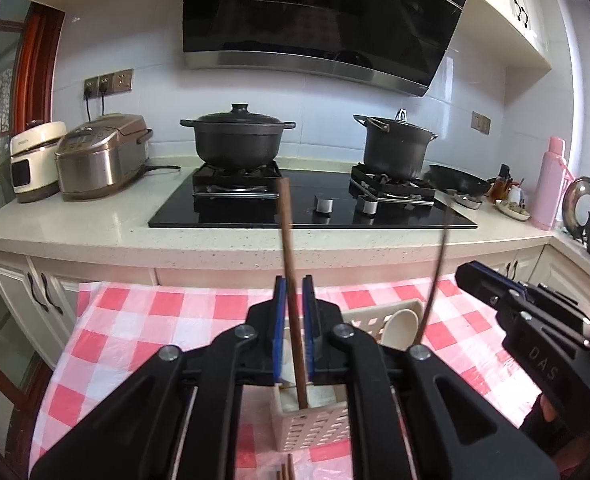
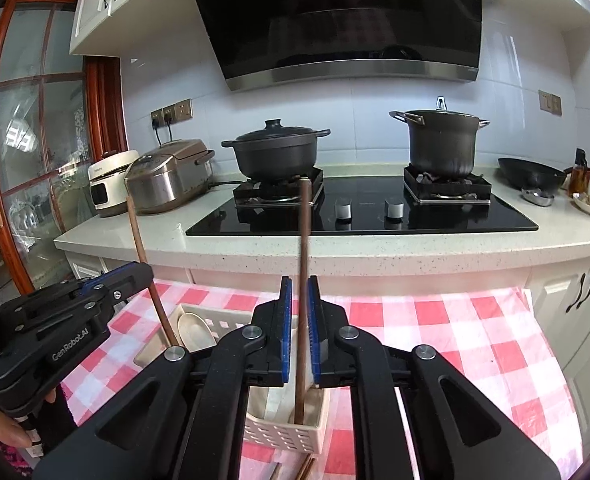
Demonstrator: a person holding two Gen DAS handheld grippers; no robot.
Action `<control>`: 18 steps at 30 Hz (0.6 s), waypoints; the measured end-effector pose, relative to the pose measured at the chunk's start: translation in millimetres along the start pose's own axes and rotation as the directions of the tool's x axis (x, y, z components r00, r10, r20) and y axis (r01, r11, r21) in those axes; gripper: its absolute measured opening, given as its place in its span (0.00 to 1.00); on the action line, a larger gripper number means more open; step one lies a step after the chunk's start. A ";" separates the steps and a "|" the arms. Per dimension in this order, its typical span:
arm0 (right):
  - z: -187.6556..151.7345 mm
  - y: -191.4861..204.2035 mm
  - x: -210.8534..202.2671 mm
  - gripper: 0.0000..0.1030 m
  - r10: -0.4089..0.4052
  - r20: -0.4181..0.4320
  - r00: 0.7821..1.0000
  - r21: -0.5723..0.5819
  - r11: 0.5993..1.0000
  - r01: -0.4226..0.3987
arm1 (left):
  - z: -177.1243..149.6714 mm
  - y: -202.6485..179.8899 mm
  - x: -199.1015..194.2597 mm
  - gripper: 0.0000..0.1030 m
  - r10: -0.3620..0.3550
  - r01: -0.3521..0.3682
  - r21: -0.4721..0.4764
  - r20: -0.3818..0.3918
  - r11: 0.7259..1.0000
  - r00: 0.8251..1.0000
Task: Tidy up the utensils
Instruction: 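Drop the chopstick into the caddy with the left tool while the right tool releases its chopstick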
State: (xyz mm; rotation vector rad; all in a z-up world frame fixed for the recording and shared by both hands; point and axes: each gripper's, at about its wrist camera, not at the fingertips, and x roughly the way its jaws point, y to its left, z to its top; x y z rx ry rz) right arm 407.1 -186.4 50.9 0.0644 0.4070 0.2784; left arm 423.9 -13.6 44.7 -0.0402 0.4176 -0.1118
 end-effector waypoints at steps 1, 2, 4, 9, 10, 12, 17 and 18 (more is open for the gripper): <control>0.3 -0.2 -3.4 0.15 -0.002 0.007 1.000 0.001 1.000 0.002 | -0.4 0.9 -3.6 0.15 0.012 -0.012 0.004 0.011 1.000 1.000; 0.3 -0.2 -7.0 0.18 -0.003 0.012 1.000 0.001 1.000 0.003 | -0.3 0.4 -7.7 0.19 0.017 -0.017 0.005 0.019 1.000 1.000; 1.1 -0.2 -14.4 0.23 -0.004 0.023 1.000 0.000 1.000 0.004 | 0.9 1.7 -18.1 0.24 0.032 -0.033 0.009 0.044 0.999 0.999; 0.3 -0.3 -39.0 0.25 0.004 0.043 0.999 0.005 1.000 -0.004 | 0.7 0.4 -49.4 0.54 0.075 -0.079 0.031 0.101 0.996 0.992; -1.7 0.3 -46.1 0.27 0.009 0.046 0.999 0.008 1.000 -0.010 | -1.9 -0.5 -57.1 0.60 0.088 -0.093 0.040 0.113 0.995 0.990; -6.4 1.4 -58.2 0.42 0.022 0.055 0.998 0.016 1.000 -0.023 | -7.8 -2.0 -70.8 0.74 0.098 -0.106 0.052 0.129 0.993 0.987; -30.0 7.2 -87.2 0.45 0.034 0.058 0.998 0.017 0.999 -0.035 | -31.0 -1.6 -97.2 0.86 0.131 -0.141 0.069 0.130 0.988 0.983; -35.7 8.7 -91.7 0.45 0.034 0.052 0.998 0.012 0.999 -0.034 | -36.1 0.0 -100.7 0.88 0.132 -0.140 0.066 0.123 0.988 0.984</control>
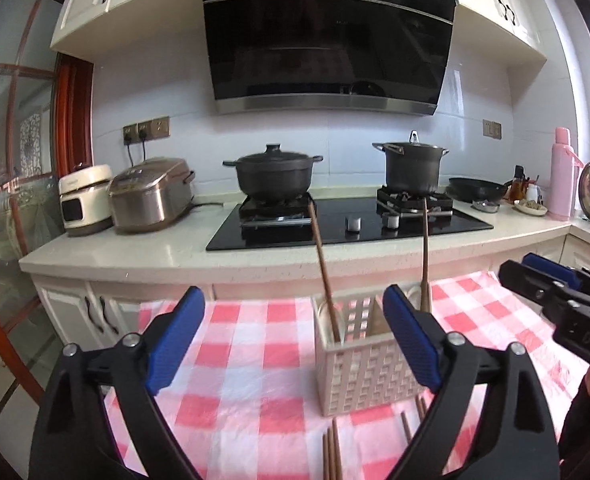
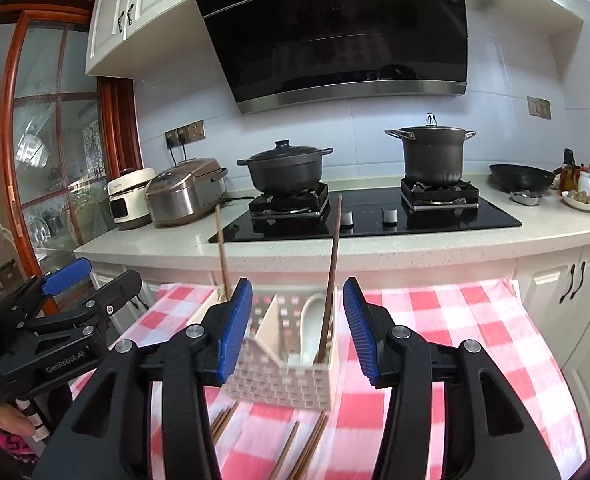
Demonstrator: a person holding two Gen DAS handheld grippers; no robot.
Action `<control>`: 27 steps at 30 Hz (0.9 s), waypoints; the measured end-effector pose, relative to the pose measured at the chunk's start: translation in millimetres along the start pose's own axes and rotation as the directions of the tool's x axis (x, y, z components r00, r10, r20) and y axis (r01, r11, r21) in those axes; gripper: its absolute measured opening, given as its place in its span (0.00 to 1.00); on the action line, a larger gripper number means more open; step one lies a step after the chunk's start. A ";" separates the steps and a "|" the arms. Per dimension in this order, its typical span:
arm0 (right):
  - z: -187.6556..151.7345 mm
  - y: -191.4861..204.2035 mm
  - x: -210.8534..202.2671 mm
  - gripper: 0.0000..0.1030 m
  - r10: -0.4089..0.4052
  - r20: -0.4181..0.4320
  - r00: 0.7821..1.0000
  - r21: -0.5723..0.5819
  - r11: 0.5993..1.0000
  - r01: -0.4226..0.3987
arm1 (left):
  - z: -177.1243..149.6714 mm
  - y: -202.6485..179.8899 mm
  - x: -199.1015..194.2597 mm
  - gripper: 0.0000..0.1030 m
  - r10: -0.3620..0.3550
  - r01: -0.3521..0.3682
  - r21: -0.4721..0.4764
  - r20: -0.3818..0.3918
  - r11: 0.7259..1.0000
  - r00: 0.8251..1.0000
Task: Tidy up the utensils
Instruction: 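Drop the chopstick into the caddy with the left tool while the right tool releases its chopstick, then pull both open tools back and lower them toward the chopsticks on the cloth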
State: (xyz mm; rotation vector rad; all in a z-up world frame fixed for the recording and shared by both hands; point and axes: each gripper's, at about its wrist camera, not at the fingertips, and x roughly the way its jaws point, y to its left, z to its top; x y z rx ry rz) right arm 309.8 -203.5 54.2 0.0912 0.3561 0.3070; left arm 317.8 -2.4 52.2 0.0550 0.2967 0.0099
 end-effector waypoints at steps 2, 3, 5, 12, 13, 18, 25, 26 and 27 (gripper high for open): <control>-11.2 2.3 -8.4 0.47 -0.002 -0.010 1.000 -0.006 1.000 0.002 | -12.5 3.3 -8.7 0.92 0.001 -0.001 -0.003 -0.020 1.000 1.000; -16.2 2.7 -12.0 0.49 0.001 -0.014 1.000 -0.002 1.000 -0.001 | -19.5 4.6 -13.1 0.94 0.002 -0.002 -0.003 -0.031 1.000 1.000; -29.7 3.4 -18.7 0.55 0.015 -0.032 0.999 0.013 1.000 -0.015 | -31.9 6.2 -19.5 0.95 -0.003 0.003 -0.003 -0.048 1.000 0.999; -71.7 7.5 -25.9 0.56 0.024 -0.095 0.995 0.046 0.999 -0.019 | -74.2 13.9 -32.0 0.95 -0.030 0.025 -0.049 -0.109 0.998 0.994; -77.9 8.3 -25.6 0.56 0.022 -0.106 0.994 0.049 0.999 -0.016 | -78.6 14.2 -32.2 0.95 -0.030 0.024 -0.053 -0.114 0.998 0.993; -103.1 7.9 -19.3 0.56 0.019 -0.165 0.986 0.072 0.997 -0.007 | -100.4 17.8 -29.5 0.95 -0.023 0.013 -0.071 -0.150 0.997 0.988; -124.6 8.5 -0.1 0.56 -0.002 -0.243 0.970 0.070 0.997 0.019 | -124.3 21.8 -15.3 0.95 -0.004 -0.007 -0.055 -0.211 0.998 0.977; -126.3 8.3 2.5 0.56 -0.004 -0.251 0.968 0.071 0.997 0.023 | -126.6 22.9 -12.4 0.95 -0.004 -0.008 -0.056 -0.222 0.998 0.975; -128.0 7.8 7.0 0.56 -0.005 -0.265 0.964 0.075 0.997 0.026 | -129.9 24.0 -8.9 0.95 -0.003 -0.011 -0.057 -0.236 0.998 0.972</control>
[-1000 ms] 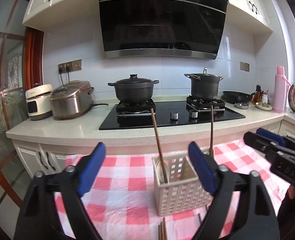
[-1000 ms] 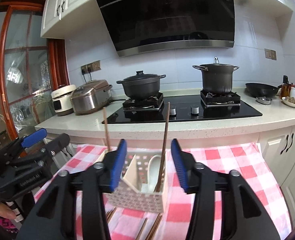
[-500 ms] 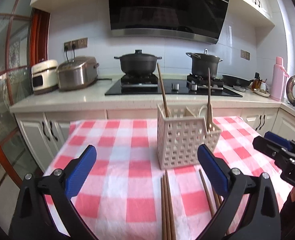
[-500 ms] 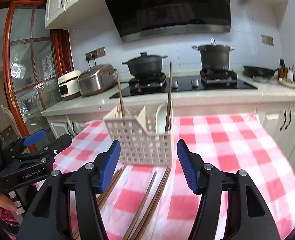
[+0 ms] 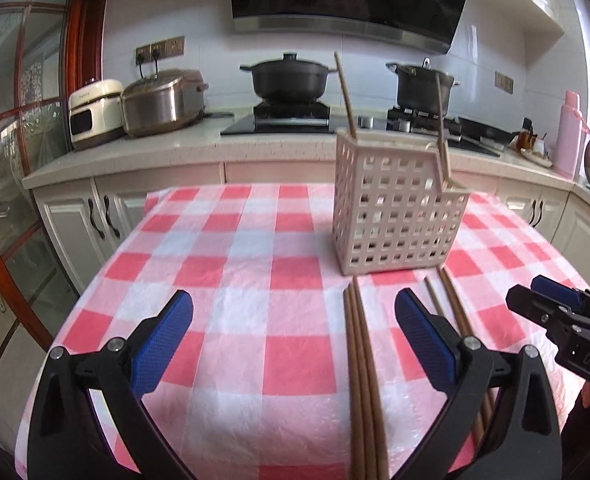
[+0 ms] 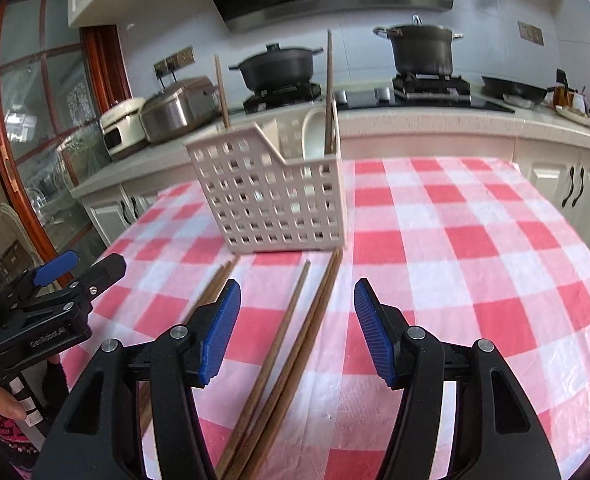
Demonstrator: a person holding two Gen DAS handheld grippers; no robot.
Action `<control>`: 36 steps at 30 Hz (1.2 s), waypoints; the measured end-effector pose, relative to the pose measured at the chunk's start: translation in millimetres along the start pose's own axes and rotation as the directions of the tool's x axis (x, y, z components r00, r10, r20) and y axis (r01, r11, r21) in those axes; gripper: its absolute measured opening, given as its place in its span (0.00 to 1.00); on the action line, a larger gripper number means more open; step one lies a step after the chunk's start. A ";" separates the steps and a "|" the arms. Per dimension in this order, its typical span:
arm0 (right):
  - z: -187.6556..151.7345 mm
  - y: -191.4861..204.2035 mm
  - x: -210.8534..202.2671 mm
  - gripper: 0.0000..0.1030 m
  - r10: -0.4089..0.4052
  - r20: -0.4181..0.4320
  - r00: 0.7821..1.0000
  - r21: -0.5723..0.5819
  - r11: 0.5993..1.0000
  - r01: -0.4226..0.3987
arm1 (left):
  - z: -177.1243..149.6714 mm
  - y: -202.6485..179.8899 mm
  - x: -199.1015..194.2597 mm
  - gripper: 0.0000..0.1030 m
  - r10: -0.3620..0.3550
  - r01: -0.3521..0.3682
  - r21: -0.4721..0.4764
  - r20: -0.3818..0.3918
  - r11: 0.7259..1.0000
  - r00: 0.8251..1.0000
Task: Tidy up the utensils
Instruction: 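Pull both open tools back and lower them toward the chopsticks on the cloth, then grasp a brown chopstick with the left tool while the right tool grasps another chopstick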
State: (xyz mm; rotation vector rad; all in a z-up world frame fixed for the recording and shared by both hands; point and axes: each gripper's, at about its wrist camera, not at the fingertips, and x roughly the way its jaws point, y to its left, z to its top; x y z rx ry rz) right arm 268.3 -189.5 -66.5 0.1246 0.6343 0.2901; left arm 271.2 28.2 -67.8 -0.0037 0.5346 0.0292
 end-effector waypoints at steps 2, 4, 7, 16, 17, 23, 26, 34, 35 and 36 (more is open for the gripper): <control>0.6 -0.5 7.1 0.56 -0.007 -0.019 1.000 0.006 1.000 0.007 | -2.6 2.7 6.7 0.95 0.000 0.000 -0.001 -0.026 1.000 1.000; 2.2 -0.8 13.9 0.56 -0.012 -0.042 0.999 0.008 1.000 0.012 | -5.3 4.9 13.8 0.95 -0.003 0.003 -0.002 -0.058 1.000 0.998; 3.5 -0.5 26.0 0.55 -0.024 -0.079 0.997 0.009 1.000 0.025 | -8.0 8.2 20.8 0.95 -0.015 0.014 -0.012 -0.090 1.000 0.996; 4.0 -8.8 59.4 0.30 -0.127 -0.187 0.974 0.023 0.991 0.133 | -9.6 13.2 27.1 0.95 -0.018 0.018 -0.006 -0.115 1.000 0.993; 4.5 -10.0 62.0 0.26 -0.131 -0.197 0.972 0.026 0.990 0.139 | -9.2 13.4 27.1 0.95 -0.018 0.018 -0.005 -0.115 1.000 0.993; 6.5 -11.5 78.7 0.18 -0.159 -0.239 0.958 0.004 0.986 0.164 | -10.1 17.0 31.2 0.95 -0.023 0.021 -0.015 -0.131 1.000 0.991; 8.8 -10.1 84.3 0.17 -0.160 -0.248 0.955 -0.001 0.986 0.165 | -11.4 19.5 33.0 0.95 -0.021 0.019 -0.018 -0.138 1.000 0.990; 13.3 -0.6 99.1 0.14 -0.222 -0.277 0.935 -0.059 0.975 0.214 | -12.8 19.4 38.5 0.95 -0.017 0.016 -0.008 -0.157 1.000 0.987; 14.0 0.4 101.0 0.14 -0.230 -0.277 0.933 -0.069 0.973 0.220 | -12.6 18.1 39.4 0.95 -0.018 0.018 -0.006 -0.162 1.000 0.987; 14.5 0.8 102.1 0.14 -0.233 -0.277 0.932 -0.074 0.972 0.221 | -12.7 16.4 40.8 0.95 -0.020 0.020 -0.004 -0.170 1.000 0.985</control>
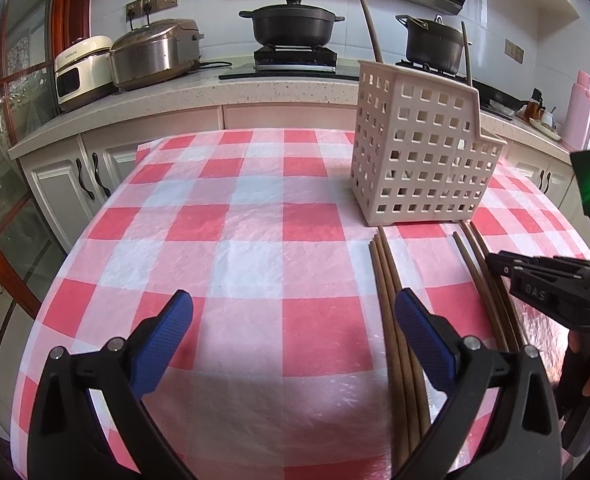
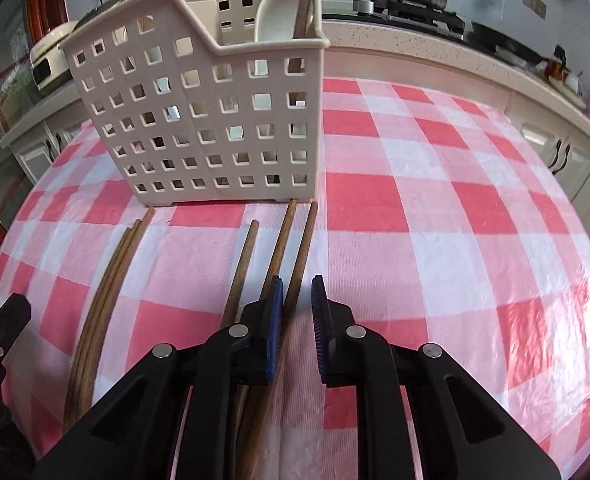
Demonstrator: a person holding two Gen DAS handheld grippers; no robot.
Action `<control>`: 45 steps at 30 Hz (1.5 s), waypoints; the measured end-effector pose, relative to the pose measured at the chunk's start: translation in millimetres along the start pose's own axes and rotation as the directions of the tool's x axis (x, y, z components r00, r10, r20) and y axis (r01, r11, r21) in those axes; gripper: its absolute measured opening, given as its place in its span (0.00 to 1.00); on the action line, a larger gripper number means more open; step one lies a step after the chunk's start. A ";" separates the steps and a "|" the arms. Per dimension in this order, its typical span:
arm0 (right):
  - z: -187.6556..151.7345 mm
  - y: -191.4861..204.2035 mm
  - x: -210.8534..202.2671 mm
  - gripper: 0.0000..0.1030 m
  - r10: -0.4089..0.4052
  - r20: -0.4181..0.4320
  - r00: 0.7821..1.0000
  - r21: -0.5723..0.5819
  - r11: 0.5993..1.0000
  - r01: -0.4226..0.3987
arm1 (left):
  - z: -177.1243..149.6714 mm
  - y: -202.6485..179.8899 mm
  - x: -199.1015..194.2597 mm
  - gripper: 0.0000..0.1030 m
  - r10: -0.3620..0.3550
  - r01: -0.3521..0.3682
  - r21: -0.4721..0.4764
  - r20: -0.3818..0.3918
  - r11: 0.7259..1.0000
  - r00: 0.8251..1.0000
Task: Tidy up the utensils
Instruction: 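Grasp a brown chopstick with the left tool while the right tool grasps another chopstick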
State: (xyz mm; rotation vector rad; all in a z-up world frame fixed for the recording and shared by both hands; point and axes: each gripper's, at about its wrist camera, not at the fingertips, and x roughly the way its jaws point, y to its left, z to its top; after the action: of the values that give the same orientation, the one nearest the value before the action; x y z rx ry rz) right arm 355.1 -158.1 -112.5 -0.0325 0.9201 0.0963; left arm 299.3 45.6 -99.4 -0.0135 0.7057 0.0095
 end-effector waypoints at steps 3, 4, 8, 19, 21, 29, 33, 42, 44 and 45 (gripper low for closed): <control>0.1 -0.3 0.4 0.09 0.002 -0.003 1.000 -0.010 1.000 -0.002 | 0.6 -3.8 5.2 0.94 -0.003 0.003 -0.001 -0.029 1.000 1.000; -1.2 -1.1 -0.5 0.08 0.006 -0.002 1.000 -0.012 1.000 -0.006 | 0.5 -4.2 6.7 0.94 -0.006 0.006 -0.001 -0.035 1.000 0.999; -7.3 -11.1 -4.8 0.07 0.045 0.000 0.999 0.011 0.999 -0.045 | 4.0 -10.9 16.5 0.79 -0.020 0.021 0.013 -0.074 1.000 0.997; -14.8 -28.6 -10.5 0.07 0.120 0.010 0.993 0.059 0.991 -0.121 | 13.4 -33.6 46.8 0.54 -0.030 0.039 0.050 -0.168 0.998 0.985; -15.1 -29.8 -10.5 0.07 0.130 0.010 0.991 0.063 0.990 -0.130 | 12.0 -34.9 51.9 0.52 -0.028 0.038 0.049 -0.185 0.998 0.982; -12.9 -31.8 -8.9 0.07 0.140 0.006 0.990 0.055 0.989 -0.140 | 13.8 -39.9 62.0 0.51 -0.015 0.029 0.064 -0.208 0.998 0.978; -9.1 -25.2 -6.7 0.07 0.107 -0.003 0.994 0.011 0.994 -0.107 | 15.9 -45.6 62.5 0.37 -0.030 0.053 0.099 -0.219 0.994 0.975; -9.3 -24.2 -6.4 0.06 0.100 -0.007 0.995 -0.005 0.995 -0.100 | 14.2 -46.5 59.2 0.06 -0.061 0.085 0.104 -0.216 0.991 0.974; -10.1 -26.7 -8.9 0.06 0.112 0.004 0.994 0.008 0.994 -0.112 | 13.5 -44.7 56.9 0.06 -0.066 0.087 0.093 -0.214 0.992 0.975; -10.6 -27.2 -11.2 0.06 0.112 0.012 0.994 0.009 0.994 -0.112 | 13.6 -43.7 55.0 0.06 -0.064 0.085 0.091 -0.207 0.992 0.976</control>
State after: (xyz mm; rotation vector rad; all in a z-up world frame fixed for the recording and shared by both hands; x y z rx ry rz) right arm 342.6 -186.7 -110.4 0.0289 0.9110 0.1961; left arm 350.6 2.3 -124.3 0.0553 0.9101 -0.1006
